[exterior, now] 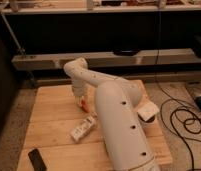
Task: Drag the pepper across the table
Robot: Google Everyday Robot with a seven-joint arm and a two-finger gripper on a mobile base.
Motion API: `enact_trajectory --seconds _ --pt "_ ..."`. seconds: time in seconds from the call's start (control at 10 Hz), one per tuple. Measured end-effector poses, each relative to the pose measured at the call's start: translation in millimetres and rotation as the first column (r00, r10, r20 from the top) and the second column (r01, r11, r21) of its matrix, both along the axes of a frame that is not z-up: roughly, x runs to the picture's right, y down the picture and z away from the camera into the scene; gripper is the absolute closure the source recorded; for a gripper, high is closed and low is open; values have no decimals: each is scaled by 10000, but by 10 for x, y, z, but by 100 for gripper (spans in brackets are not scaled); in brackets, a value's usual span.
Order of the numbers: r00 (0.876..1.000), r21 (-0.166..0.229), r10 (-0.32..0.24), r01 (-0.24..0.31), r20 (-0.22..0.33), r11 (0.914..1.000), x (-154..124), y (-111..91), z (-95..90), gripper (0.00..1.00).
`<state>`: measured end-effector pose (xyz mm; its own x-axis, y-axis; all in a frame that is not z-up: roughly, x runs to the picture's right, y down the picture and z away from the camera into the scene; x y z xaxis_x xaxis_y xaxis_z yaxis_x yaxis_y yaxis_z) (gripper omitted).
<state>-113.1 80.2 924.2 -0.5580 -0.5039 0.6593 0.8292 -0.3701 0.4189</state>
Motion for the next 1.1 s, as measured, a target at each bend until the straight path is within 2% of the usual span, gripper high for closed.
enact_trajectory --seconds 0.6,1.1 --pt "9973 -244 -646 655 361 9976 -212 197 -86 100" --pt "9933 -337 -975 997 619 9945 -328 315 -184 100"
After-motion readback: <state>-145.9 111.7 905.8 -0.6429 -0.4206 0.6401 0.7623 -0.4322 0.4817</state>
